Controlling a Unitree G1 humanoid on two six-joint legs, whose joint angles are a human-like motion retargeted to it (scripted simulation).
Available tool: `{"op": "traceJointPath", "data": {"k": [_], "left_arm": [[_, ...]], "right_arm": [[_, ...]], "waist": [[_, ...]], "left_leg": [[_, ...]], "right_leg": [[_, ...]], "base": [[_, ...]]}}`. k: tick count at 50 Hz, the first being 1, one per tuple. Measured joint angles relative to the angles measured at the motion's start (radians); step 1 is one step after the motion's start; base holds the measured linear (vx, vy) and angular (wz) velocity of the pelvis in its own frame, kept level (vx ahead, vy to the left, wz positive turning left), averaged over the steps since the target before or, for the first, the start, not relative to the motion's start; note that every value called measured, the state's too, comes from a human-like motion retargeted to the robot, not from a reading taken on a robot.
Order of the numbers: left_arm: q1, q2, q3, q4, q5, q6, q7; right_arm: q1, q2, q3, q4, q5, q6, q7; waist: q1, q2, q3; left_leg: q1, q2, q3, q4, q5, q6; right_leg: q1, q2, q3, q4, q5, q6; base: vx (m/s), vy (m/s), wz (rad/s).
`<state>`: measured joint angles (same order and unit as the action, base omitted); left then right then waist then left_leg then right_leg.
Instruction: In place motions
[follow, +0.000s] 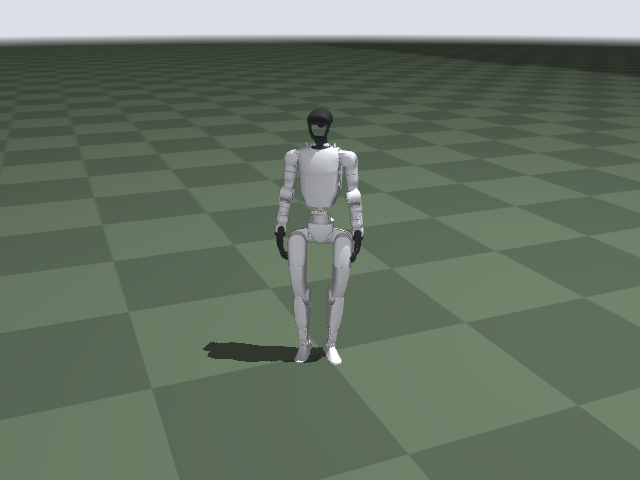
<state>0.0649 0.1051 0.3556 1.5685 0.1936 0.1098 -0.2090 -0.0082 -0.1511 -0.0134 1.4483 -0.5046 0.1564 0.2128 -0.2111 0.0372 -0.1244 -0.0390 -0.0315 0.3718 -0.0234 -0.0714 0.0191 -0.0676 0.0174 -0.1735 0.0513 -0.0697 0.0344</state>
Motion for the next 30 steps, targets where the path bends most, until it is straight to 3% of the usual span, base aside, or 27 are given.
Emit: {"op": "traceJointPath", "data": {"k": [30], "left_arm": [[-0.011, -0.020, -0.015, 0.029, 0.010, -0.001, 0.010]], "right_arm": [[0.000, -0.006, 0.005, -0.010, -0.007, -0.005, 0.006]], "waist": [[-0.006, 0.009, 0.006]], "left_leg": [[0.015, 0.009, 0.031, -0.011, -0.007, -0.011]], "right_leg": [[-0.018, 0.009, 0.022, 0.009, 0.006, -0.008]], "base": [[-0.01, 0.00, -0.04]]}}
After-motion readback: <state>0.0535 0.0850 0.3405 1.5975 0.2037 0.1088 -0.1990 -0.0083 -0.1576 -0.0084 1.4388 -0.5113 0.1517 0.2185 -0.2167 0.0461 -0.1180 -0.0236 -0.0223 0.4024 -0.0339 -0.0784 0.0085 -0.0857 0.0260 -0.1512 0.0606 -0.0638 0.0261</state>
